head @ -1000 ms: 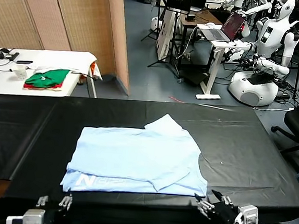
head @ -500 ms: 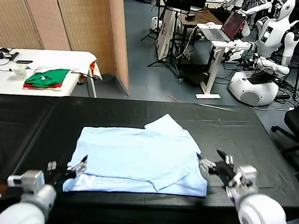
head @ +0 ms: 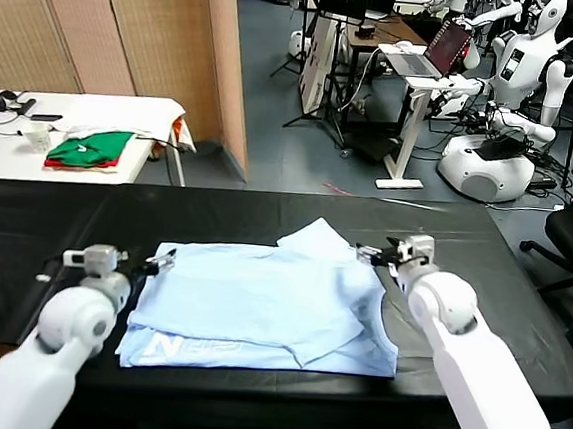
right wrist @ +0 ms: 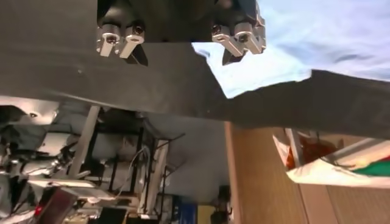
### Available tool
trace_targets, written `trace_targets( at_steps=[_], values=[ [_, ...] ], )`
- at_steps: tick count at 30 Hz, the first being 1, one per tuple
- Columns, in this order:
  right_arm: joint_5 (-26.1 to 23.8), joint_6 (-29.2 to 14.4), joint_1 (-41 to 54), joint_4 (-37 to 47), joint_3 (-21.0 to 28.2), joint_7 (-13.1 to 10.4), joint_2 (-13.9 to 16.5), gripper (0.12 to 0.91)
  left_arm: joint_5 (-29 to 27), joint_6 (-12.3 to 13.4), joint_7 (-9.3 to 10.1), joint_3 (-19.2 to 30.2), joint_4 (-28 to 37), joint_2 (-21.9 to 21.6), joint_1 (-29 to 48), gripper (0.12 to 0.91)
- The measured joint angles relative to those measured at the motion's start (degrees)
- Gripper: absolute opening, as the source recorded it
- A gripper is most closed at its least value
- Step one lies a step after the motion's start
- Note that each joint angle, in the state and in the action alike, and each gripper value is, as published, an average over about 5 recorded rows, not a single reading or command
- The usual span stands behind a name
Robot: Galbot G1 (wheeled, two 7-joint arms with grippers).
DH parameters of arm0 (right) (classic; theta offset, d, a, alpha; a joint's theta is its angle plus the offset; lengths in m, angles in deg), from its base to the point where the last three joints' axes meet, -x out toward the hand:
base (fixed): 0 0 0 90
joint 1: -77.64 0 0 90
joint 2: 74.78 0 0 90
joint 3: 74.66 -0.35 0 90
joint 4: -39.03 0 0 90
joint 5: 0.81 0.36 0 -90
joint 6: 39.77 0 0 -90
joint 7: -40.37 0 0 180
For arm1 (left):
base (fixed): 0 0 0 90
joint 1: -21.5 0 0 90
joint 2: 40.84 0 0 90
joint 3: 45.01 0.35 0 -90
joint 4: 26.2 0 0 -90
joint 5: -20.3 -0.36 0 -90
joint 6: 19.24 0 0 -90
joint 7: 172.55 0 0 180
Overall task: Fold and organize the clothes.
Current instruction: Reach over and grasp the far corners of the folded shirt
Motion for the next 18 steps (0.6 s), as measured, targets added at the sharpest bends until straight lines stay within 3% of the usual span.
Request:
trace_targets(
  at_steps=[9,18],
  values=[
    [0.1,2.3,21.9,18.5,12.1,-0.1,-2.5,0.907,6.2,-1.7,-1.35,5.1,14.9,-5.9,18.5,0.907],
    [-0.1,3.1,34.6,32.1,20.5,1.5,-5.4,0.907,8.6,-4.9,-3.13,13.6,31.2,-8.4,35.7,0.907]
  ],
)
